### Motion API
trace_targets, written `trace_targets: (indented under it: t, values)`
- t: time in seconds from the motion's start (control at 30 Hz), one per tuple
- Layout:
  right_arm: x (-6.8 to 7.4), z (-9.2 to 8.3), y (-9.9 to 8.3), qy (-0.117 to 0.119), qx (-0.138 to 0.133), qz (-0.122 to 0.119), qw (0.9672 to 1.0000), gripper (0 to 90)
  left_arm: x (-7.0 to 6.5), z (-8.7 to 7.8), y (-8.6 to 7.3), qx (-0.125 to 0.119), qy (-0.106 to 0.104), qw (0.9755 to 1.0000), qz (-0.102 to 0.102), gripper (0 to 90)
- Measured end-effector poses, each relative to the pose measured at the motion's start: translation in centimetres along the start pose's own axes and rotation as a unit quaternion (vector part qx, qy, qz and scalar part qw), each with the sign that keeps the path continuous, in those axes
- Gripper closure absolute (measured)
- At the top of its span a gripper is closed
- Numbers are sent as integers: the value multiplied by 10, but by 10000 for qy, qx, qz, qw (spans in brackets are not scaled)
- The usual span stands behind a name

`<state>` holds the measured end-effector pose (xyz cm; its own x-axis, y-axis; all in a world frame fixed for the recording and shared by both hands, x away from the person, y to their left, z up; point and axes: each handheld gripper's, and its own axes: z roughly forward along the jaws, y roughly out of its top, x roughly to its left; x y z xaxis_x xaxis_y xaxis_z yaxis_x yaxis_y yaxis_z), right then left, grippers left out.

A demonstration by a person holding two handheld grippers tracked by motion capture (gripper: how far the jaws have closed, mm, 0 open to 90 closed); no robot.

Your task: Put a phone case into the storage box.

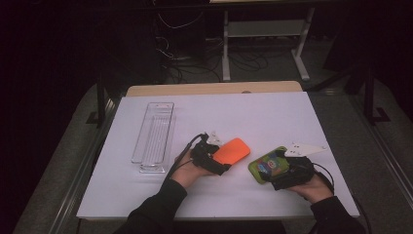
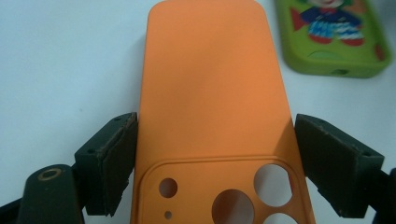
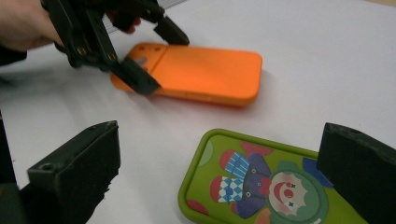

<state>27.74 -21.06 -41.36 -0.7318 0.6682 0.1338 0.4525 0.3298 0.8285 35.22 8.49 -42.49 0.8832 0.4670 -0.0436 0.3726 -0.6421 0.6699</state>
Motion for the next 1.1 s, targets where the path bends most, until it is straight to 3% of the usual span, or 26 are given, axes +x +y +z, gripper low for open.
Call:
trace_targets:
  t: [0.07, 0.27, 0.3, 0.43, 0.57, 0.73, 0.87, 0.9, 1.0, 1.1]
  values:
    - [0, 0, 0, 5, -2, -5, 10000, 0, 1, -7, 2, -76, -93, 9999, -26, 159]
    - [1, 0, -1, 11, 2, 12, 10000, 0, 12, -32, 6, -90, -345, 9991, 221, 158]
    - [0, 0, -1, 6, -13, 10, 10000, 0, 12, -36, 6, -142, -367, 9991, 175, 158]
    - [1, 0, -2, -12, -19, 52, 10000, 0, 17, -52, 9, -14, -499, 9985, 232, 158]
    - [2, 1, -3, -29, -19, 34, 10000, 0, 22, -64, 10, -43, -474, 9988, 127, 158]
    - [6, 8, 0, -61, -111, 231, 9997, 0, 27, -77, 9, -126, -316, 9994, -14, 157]
    - [11, 16, 6, -133, -136, 210, 9996, 0, 32, -87, 8, -169, -255, 9995, 20, 157]
    - [11, 19, 8, -125, -142, 207, 9996, 0, 32, -88, 8, -250, -244, 9994, -83, 157]
    - [14, 25, 15, -155, -142, 253, 9995, 0, 34, -92, 7, -234, -259, 9994, -46, 157]
    - [14, 32, 22, -131, -249, 330, 9991, 0, 34, -93, 7, -306, -248, 9991, -185, 157]
